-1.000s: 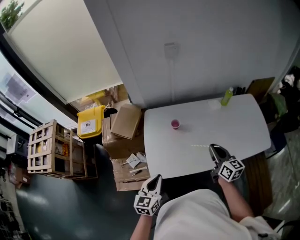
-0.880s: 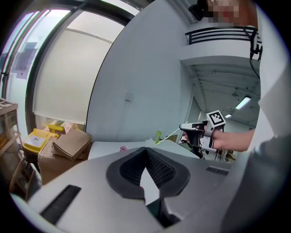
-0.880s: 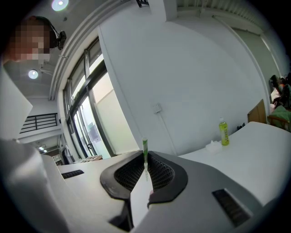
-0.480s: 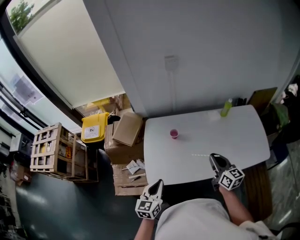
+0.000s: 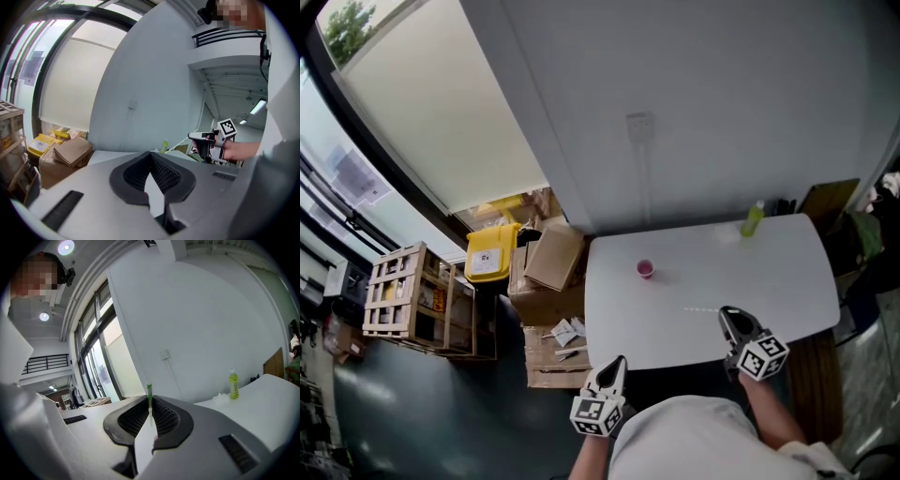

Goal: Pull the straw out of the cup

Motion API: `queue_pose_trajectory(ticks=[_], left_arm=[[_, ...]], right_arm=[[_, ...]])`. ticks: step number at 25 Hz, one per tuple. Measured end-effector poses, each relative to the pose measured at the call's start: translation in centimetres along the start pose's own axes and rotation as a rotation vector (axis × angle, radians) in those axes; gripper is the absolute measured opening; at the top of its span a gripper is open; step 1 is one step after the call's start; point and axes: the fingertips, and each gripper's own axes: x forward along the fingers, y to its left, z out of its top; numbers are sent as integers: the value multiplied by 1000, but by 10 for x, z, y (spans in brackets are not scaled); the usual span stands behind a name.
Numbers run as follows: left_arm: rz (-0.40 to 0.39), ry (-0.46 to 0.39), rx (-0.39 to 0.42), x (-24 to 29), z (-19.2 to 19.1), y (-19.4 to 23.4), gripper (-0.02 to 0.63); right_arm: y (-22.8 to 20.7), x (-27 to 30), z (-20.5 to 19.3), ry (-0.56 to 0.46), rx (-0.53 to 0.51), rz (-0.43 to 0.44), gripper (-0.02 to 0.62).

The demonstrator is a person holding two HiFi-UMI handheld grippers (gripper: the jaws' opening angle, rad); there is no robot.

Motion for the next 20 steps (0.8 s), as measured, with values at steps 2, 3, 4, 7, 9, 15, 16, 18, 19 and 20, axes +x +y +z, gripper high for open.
queue_pose_trajectory(ticks=[2, 3, 4, 7, 9, 15, 16, 18, 19, 20], left_arm=[[7, 0, -2, 1, 0, -1, 2], [10, -1, -3, 1, 0, -1, 2], [12, -3, -3, 1, 0, -2, 2], [16, -7, -4, 2, 1, -3, 2], [19, -8, -4, 1, 2, -3, 2], [25, -10, -3, -1, 3, 2, 2], [25, -10, -3, -2, 3, 3, 2], [25, -10, -4, -2, 2, 4, 2], [25, -10, -5, -2, 2, 4, 2], [25, -10, -6, -2, 1, 4, 2]], right_arm=[[-2, 0, 0, 3, 6, 4, 51], [-2, 1, 1, 1, 6, 8, 51], [-3, 1, 2, -1, 4, 12, 51], [-2, 1, 5, 1, 6, 18, 51], [-1, 2, 5, 1, 4, 24, 51], [1, 6, 6, -3, 3, 26, 51], [2, 5, 6, -3, 5, 25, 51], [2, 5, 4, -3, 7, 25, 51], [1, 5, 4, -4, 7, 25, 51], [1, 5, 4, -5, 8, 25, 51]])
